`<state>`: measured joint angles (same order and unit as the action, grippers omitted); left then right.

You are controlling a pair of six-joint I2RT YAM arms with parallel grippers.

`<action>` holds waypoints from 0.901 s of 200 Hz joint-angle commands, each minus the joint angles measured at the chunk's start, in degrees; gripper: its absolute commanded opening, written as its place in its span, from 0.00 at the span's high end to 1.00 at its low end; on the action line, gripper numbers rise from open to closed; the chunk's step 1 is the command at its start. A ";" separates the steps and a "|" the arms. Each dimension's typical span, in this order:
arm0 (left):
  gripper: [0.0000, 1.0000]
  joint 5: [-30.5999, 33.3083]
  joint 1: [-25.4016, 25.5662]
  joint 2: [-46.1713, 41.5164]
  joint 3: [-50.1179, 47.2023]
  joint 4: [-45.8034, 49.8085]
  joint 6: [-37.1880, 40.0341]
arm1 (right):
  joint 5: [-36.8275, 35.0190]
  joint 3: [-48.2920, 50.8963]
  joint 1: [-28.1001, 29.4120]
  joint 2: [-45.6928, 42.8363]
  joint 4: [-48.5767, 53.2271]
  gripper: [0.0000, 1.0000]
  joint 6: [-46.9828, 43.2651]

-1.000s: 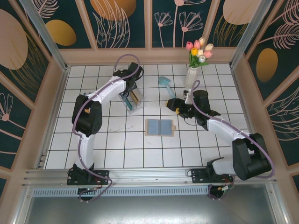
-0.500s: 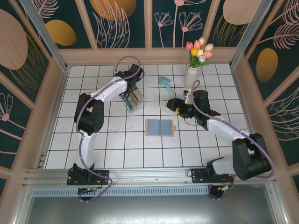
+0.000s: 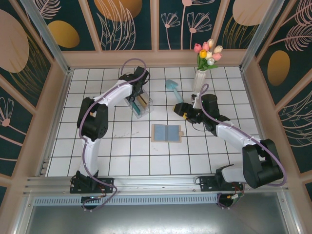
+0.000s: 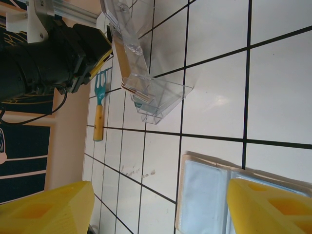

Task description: Take the credit cards out of the card holder

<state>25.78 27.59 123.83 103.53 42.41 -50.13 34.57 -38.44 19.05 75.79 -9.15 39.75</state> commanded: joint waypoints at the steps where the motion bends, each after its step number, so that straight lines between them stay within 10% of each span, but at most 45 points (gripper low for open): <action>1: 0.74 -1.02 -0.09 -0.94 1.02 -0.86 0.69 | 1.12 -0.68 -0.61 -0.03 -0.54 0.27 0.50; 115: 0.77 -1.15 -0.08 -11.47 -2.95 -1.69 1.89 | 1.05 -1.29 -0.59 0.21 0.06 0.27 0.16; 180: 0.79 -10.67 -0.08 -29.51 -22.92 -14.83 3.55 | -0.63 -2.44 -0.23 0.65 3.38 0.27 -0.82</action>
<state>19.40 27.59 100.53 86.65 33.85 -47.97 34.50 -38.59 19.05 75.81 -7.79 39.66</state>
